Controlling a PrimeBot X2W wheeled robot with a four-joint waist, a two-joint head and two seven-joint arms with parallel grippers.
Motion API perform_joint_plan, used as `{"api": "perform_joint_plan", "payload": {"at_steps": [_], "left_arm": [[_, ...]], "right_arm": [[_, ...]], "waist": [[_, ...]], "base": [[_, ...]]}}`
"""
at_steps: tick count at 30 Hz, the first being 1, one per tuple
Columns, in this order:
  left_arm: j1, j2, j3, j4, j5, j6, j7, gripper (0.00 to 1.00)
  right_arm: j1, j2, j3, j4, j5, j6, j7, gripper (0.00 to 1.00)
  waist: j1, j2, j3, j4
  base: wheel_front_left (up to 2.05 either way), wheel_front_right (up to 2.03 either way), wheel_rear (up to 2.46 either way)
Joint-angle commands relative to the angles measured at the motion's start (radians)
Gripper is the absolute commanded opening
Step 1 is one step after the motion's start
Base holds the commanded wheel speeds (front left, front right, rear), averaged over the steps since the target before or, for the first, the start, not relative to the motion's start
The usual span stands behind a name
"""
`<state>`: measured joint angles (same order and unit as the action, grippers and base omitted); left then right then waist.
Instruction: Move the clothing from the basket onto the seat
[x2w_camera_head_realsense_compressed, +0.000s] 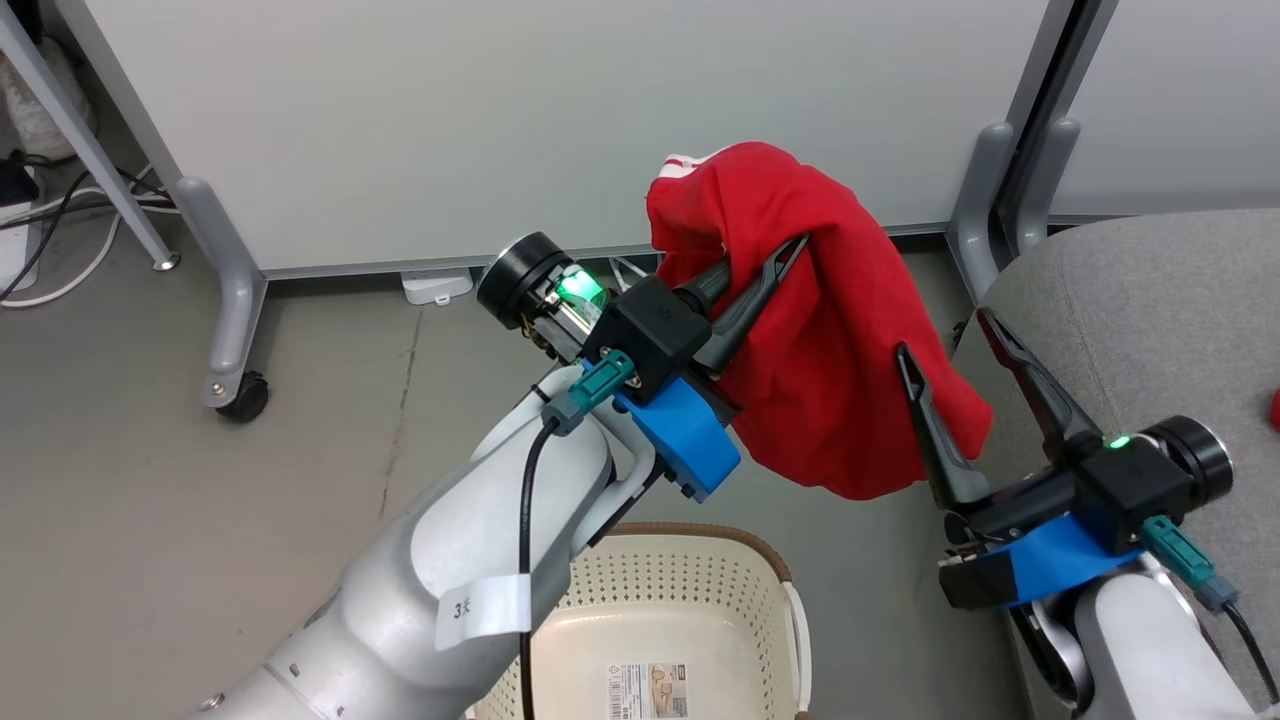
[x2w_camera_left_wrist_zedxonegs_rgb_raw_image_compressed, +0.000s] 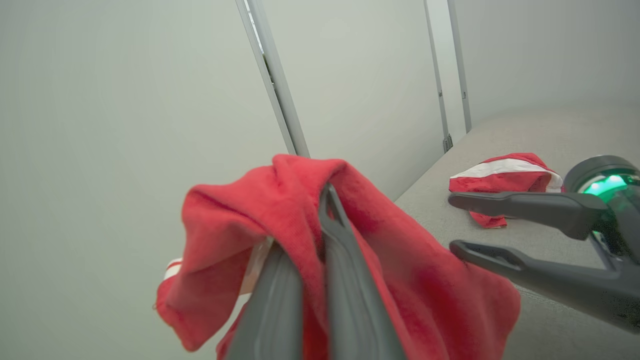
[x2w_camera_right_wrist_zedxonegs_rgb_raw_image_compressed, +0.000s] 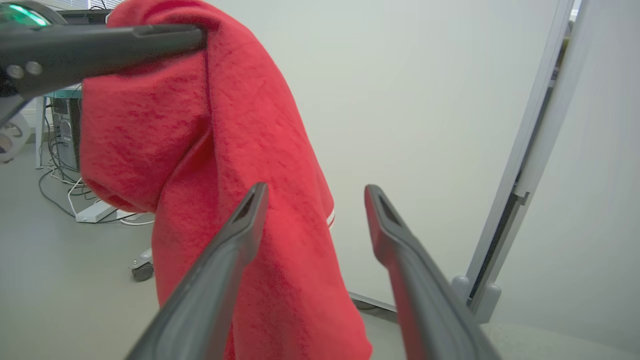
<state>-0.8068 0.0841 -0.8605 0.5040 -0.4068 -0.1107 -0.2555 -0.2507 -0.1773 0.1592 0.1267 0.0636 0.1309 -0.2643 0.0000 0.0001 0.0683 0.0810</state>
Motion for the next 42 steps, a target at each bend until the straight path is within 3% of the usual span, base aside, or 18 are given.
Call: {"api": "perform_joint_plan", "payload": {"at_steps": [1, 11, 23, 24, 25, 26, 42], "left_arm": [[-0.012, 0.002, -0.002, -0.004, -0.005, 0.006, 0.001, 0.0], [-0.036, -0.009, -0.013, -0.012, -0.004, 0.009, -0.003, 0.0], [-0.051, -0.018, -0.031, -0.006, -0.007, 0.01, -0.007, 0.0], [-0.051, -0.018, -0.032, -0.006, -0.007, 0.01, -0.008, 0.0], [-0.052, -0.019, -0.034, -0.006, -0.008, 0.009, -0.008, 0.0], [-0.052, -0.02, -0.035, -0.006, -0.009, 0.009, -0.008, 0.0], [-0.052, -0.023, -0.04, 0.005, -0.013, 0.01, -0.01, 0.0]], "right_arm": [[-0.015, -0.007, 0.007, -0.001, 0.002, 0.0, 0.0, 1.0], [-0.148, -0.041, 0.132, 0.08, -0.003, 0.0, 0.0, 1.0], [-0.255, -0.028, 0.148, 0.256, -0.044, 0.0, 0.0, 1.0], [-0.26, -0.026, 0.151, 0.274, -0.036, 0.0, 0.0, 0.93], [-0.266, -0.023, 0.155, 0.287, -0.028, 0.0, 0.0, 0.14], [-0.272, -0.021, 0.161, 0.298, -0.024, 0.0, 0.0, 0.0], [-0.27, -0.019, 0.172, 0.314, 0.01, 0.0, 0.0, 0.0]], "waist": [[0.0, -0.0001, 0.002, 0.001], [0.0, -0.0001, 0.037, 0.023], [0.0, -0.0001, 0.053, 0.034], [0.0, -0.0001, 0.053, 0.035], [0.0, -0.0001, 0.053, 0.035], [0.0, -0.0001, 0.053, 0.036], [0.0, -0.0001, 0.052, 0.036]], "base": [[0.0, 0.0, 0.0], [0.0, 0.0, 0.0], [0.0, 0.0, 0.0], [0.0, 0.0, 0.0], [0.0, 0.0, 0.0], [0.0, 0.0, 0.0], [0.0, 0.0, 0.0]]}}
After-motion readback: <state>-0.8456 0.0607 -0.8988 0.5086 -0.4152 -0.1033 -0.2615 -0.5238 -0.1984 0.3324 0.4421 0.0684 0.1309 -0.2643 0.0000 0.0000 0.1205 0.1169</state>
